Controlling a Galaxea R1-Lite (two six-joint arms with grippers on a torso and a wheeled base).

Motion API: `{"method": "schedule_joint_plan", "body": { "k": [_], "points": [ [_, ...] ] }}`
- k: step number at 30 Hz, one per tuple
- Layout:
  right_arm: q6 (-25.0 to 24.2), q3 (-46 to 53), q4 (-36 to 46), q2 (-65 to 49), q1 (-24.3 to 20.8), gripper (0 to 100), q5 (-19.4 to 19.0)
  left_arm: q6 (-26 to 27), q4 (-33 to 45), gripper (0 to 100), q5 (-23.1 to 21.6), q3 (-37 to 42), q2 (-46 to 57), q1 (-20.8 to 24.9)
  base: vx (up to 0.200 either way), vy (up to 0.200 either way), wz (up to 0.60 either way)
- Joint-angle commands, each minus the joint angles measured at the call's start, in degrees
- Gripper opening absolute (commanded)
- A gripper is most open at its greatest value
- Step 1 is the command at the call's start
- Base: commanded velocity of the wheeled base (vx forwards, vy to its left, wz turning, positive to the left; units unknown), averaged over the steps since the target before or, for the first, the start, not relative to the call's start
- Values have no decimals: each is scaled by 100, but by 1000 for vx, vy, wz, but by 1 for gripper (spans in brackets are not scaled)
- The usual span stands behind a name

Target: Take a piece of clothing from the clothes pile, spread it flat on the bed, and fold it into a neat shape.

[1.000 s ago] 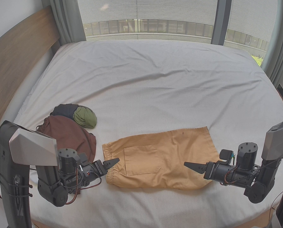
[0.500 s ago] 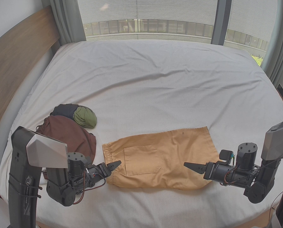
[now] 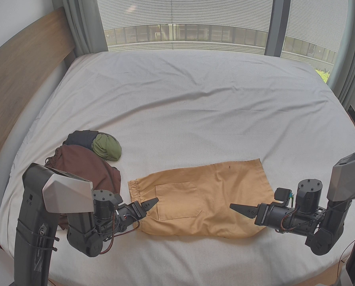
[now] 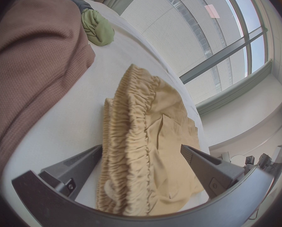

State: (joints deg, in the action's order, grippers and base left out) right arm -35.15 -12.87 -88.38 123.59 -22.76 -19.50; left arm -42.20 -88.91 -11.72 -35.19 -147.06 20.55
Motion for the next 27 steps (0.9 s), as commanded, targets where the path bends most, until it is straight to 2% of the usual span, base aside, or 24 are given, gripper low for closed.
{"method": "schedule_joint_plan", "body": {
  "k": [1,14,15,27],
  "points": [
    [-1,-5,-4,-1,-18,100,-1,-86,5,100,3,-146,-60,63,0,0,0],
    [-1,-5,-4,7,-27,100,8,-148,5,100,29,-181,-60,72,0,0,0],
    [-1,-5,-4,7,-27,100,-1,-148,5,0,29,-181,-60,72,0,0,0],
    [-10,-13,-4,95,-9,100,8,-411,-13,0,55,-207,-43,54,0,0,0]
  ]
}}
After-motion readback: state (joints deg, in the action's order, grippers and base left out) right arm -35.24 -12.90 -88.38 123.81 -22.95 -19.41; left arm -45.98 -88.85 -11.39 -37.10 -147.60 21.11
